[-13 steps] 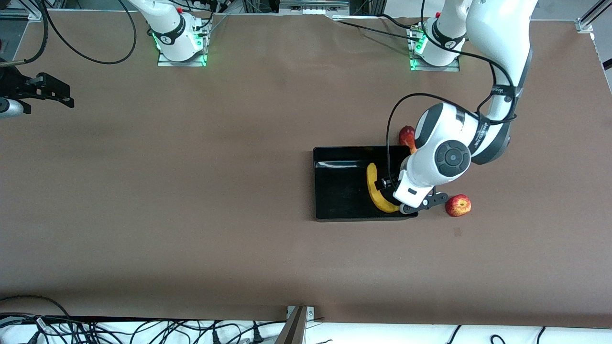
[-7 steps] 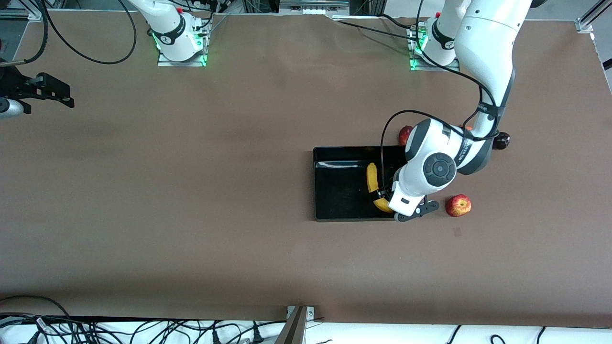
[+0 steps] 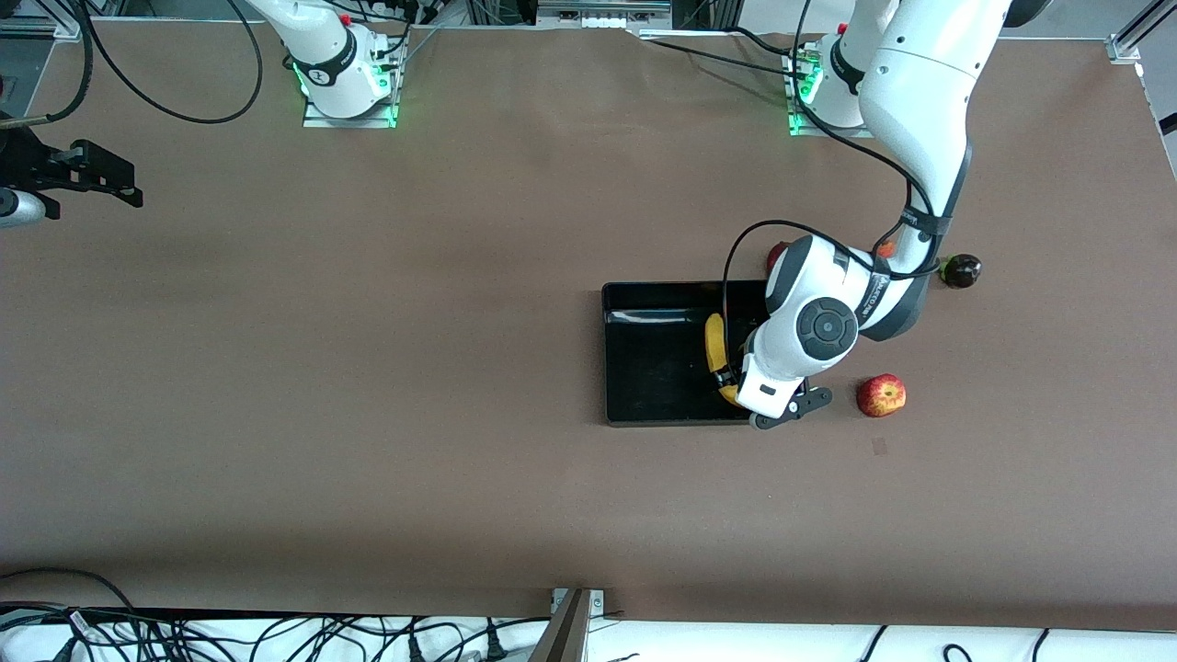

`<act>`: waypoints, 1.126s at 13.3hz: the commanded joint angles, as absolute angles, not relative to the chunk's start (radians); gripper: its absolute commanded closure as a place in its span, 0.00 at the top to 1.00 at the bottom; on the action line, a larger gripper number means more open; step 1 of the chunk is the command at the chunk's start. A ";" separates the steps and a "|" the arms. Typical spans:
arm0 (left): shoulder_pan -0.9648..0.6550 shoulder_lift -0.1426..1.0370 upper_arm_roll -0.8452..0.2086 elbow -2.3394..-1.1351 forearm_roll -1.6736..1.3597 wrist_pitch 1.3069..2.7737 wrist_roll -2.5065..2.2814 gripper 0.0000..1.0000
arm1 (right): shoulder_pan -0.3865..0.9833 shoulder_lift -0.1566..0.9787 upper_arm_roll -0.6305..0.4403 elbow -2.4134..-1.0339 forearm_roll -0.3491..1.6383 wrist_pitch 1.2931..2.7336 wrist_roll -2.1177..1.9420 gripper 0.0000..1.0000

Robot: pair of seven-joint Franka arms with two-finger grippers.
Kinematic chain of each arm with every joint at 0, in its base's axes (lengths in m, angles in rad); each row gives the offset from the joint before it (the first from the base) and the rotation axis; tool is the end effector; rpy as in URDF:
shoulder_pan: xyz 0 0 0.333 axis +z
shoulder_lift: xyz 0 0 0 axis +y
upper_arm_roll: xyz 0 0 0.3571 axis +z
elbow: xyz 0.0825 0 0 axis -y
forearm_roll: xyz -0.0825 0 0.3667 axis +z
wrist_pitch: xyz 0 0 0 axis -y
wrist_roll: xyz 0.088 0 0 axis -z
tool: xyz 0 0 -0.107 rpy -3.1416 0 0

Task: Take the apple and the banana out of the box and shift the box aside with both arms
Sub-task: 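Move the left gripper to the yellow banana and grasp it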

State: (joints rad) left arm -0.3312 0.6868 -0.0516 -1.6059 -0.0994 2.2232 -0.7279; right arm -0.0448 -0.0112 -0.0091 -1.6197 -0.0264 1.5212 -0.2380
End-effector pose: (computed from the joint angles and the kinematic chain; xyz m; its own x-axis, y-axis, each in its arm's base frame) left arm 0.6508 -0.2590 0.2643 0.9071 0.4016 -0.1257 0.4083 -0.9123 0.0314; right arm 0.5255 -0.0313 0.6454 0.9791 0.1819 -0.0909 0.1831 -0.9831 0.0050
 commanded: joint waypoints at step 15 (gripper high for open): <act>-0.370 0.729 -0.031 -1.624 -0.029 2.301 -0.841 0.04 | -0.051 -0.018 0.008 -1.612 -0.009 1.506 -0.233 1.00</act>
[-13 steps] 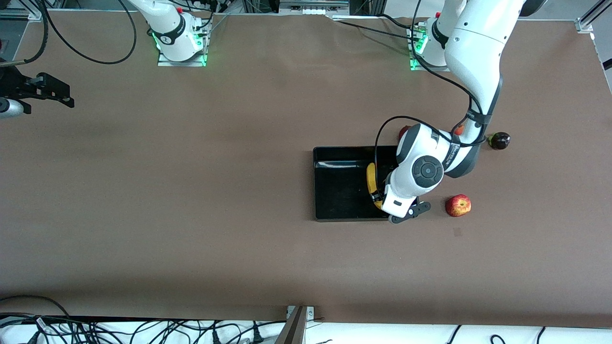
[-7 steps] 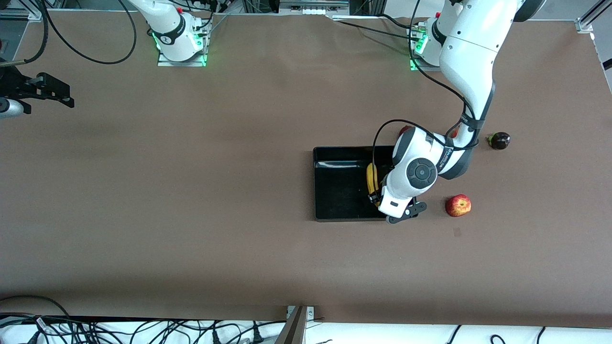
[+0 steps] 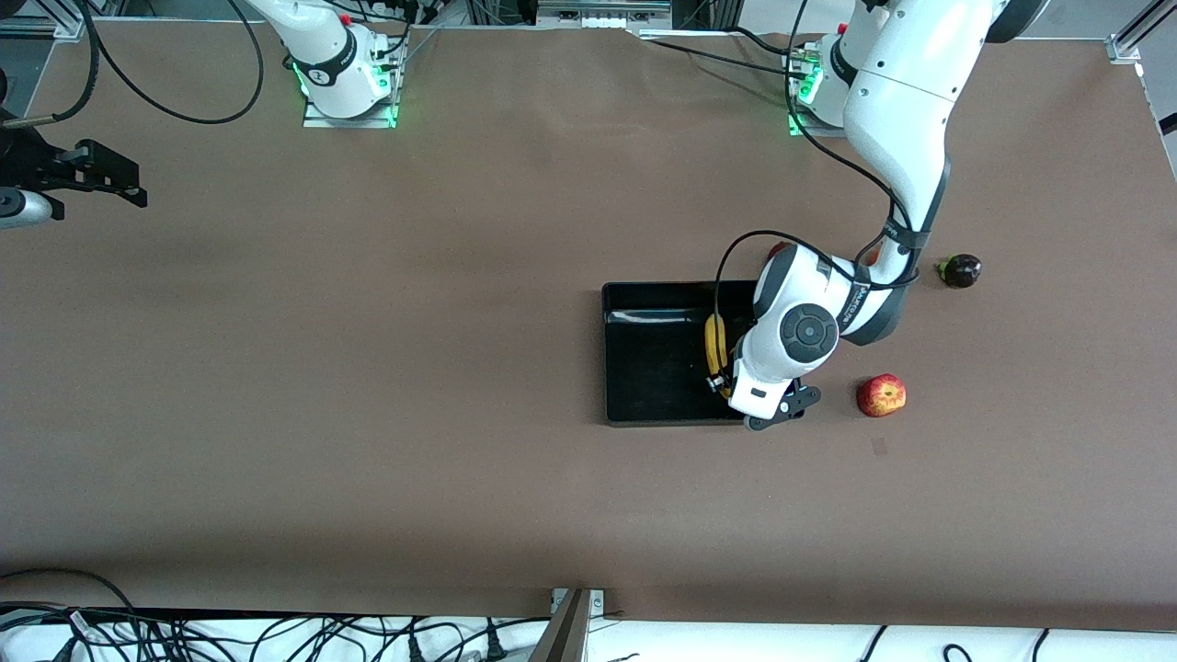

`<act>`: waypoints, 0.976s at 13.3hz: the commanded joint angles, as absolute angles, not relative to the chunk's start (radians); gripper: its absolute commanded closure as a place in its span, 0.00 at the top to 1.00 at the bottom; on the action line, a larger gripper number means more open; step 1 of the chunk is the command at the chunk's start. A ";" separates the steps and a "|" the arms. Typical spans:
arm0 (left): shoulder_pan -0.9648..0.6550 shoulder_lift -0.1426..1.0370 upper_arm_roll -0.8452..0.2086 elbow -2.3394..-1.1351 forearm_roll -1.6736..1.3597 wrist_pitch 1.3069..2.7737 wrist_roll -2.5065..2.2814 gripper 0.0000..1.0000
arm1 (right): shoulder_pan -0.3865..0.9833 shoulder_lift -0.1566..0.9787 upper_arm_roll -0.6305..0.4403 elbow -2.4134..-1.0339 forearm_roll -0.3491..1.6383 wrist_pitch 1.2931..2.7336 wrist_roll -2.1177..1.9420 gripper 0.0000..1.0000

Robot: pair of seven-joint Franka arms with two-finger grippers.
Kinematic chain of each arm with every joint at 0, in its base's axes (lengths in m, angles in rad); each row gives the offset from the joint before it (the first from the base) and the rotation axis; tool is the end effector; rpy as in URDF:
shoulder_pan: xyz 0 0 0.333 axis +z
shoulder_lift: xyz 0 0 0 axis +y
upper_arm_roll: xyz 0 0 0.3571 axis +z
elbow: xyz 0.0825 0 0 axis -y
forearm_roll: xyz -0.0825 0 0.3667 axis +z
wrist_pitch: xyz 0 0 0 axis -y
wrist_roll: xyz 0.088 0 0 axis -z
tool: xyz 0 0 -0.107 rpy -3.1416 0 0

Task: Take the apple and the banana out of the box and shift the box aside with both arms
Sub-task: 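Move the left gripper to the yellow banana and grasp it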

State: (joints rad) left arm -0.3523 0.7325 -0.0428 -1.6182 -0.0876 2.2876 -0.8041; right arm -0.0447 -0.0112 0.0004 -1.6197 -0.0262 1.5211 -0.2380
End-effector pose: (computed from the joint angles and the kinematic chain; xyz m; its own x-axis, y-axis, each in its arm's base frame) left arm 0.6472 -0.2669 0.2323 0.8825 0.4570 -0.1111 0.4614 -0.8871 0.0154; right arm 0.5257 -0.0262 0.6454 0.9773 0.1913 -0.0910 0.1926 -0.9813 0.0049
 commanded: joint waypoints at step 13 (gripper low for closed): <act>-0.380 0.620 -0.037 -1.508 -0.049 1.936 -0.841 0.00 | -0.051 -0.018 0.015 -1.612 -0.008 1.506 -0.233 1.00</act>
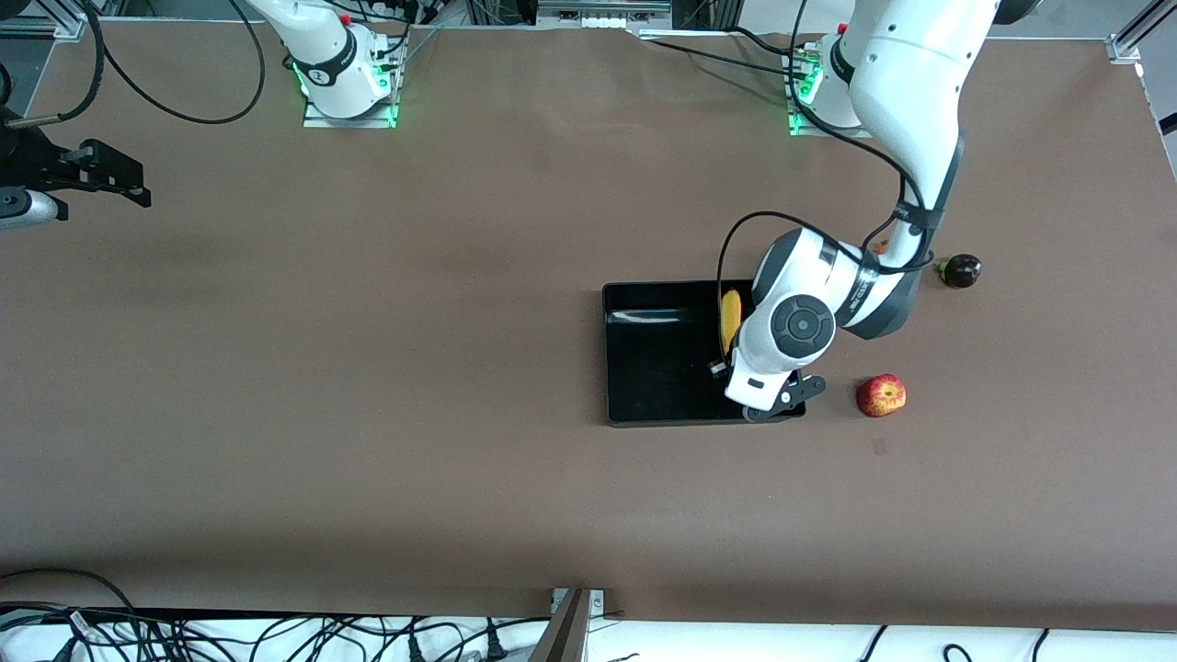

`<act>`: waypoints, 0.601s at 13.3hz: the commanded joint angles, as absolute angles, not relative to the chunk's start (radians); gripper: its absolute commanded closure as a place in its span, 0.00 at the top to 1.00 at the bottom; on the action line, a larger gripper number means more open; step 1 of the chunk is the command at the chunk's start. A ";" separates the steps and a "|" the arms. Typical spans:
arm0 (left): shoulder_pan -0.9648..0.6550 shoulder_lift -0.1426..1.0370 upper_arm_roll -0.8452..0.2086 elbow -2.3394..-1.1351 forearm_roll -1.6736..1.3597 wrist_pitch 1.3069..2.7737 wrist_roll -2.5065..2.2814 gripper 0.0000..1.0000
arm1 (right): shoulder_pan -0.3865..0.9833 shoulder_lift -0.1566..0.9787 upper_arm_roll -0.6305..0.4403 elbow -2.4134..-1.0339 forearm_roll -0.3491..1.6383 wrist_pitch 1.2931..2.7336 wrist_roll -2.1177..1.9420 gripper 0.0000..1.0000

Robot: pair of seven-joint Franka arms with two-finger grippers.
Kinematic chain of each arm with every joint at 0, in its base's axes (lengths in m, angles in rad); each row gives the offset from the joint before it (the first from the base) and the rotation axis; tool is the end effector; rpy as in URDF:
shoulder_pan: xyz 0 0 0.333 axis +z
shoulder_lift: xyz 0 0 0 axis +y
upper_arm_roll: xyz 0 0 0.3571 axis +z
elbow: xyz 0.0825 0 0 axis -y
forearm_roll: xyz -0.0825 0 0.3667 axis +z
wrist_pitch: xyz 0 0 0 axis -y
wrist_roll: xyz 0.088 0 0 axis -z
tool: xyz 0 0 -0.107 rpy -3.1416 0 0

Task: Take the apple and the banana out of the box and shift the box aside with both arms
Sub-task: 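Lift the banana out of the tray toward the apple with the left gripper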

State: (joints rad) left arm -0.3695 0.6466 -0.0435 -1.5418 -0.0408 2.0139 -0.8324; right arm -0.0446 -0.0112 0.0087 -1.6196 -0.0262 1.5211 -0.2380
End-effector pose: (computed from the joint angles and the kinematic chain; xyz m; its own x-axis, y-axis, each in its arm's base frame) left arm 0.6385 -0.2766 0.3030 0.8870 0.4327 -0.1610 0.4237 -0.9015 -0.0886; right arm 0.5259 -0.0218 0.6454 0.9757 0.1995 -0.0909 0.2008 -0.9796 0.0050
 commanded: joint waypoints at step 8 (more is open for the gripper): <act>-0.315 0.516 -0.049 -1.499 -0.035 1.735 -0.665 0.00 | -0.051 -0.018 0.017 -1.612 -0.009 1.506 -0.233 1.00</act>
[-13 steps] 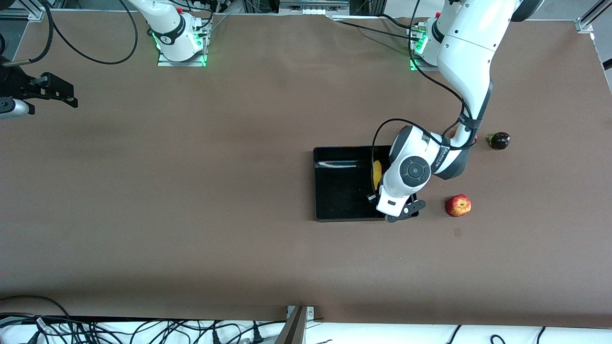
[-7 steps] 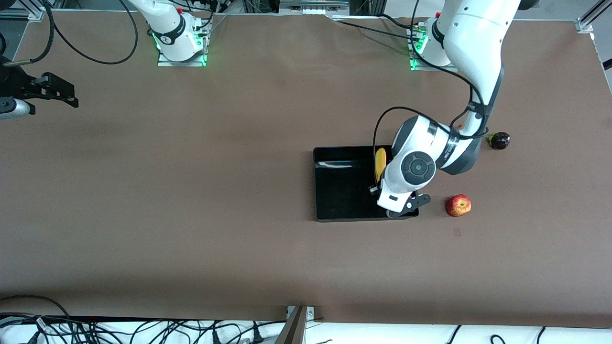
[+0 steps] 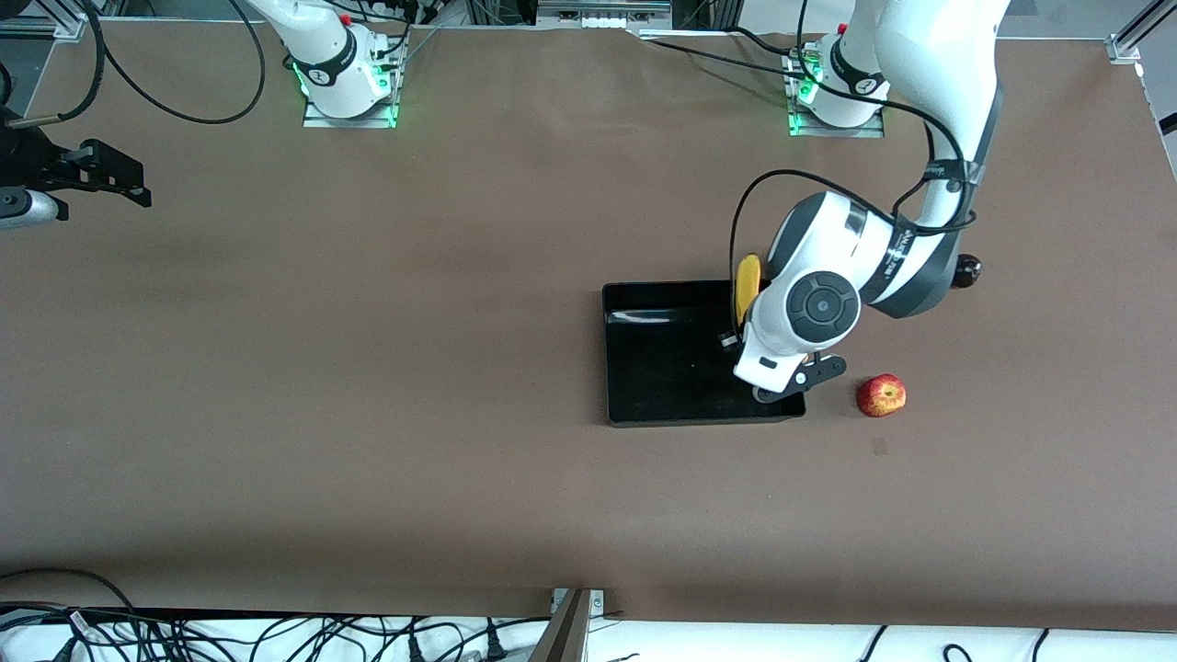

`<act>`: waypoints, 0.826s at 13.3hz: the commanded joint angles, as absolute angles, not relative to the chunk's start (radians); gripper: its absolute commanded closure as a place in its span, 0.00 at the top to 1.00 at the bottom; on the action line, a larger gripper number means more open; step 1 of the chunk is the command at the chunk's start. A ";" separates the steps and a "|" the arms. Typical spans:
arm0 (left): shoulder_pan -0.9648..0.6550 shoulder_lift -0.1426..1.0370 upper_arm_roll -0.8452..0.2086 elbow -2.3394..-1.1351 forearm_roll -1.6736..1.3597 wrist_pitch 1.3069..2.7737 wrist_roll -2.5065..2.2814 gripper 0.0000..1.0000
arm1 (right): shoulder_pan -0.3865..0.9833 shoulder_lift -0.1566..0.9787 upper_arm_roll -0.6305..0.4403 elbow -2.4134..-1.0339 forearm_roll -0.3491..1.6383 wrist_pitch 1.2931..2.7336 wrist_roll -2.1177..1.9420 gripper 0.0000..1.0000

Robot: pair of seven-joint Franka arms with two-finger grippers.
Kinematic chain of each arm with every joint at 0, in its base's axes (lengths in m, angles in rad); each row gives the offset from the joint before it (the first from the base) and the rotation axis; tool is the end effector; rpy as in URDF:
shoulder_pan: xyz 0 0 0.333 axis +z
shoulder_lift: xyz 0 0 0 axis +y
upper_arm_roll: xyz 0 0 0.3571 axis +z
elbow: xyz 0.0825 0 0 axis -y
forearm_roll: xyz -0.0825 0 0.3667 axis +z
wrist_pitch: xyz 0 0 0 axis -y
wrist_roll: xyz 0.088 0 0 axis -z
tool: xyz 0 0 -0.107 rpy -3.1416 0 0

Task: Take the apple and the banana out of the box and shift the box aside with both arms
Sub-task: 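Lift the banana out of the tray toward the apple with the left gripper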

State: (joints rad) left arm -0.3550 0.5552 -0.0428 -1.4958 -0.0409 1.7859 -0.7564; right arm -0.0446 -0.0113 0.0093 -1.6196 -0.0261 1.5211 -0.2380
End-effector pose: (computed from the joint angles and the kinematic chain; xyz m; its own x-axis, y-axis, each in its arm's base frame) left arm 0.6263 -0.2613 0.3708 0.8990 0.3723 -0.2308 0.3488 -0.9271 -0.1370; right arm 0.5259 -0.0214 0.6455 0.9756 0.2001 -0.0908 0.2014 -0.9795 0.0049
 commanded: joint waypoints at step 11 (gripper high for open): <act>0.038 0.561 -0.032 -1.505 0.055 1.840 -0.058 0.00 | -0.051 -0.018 0.017 -1.612 -0.009 1.506 -0.233 1.00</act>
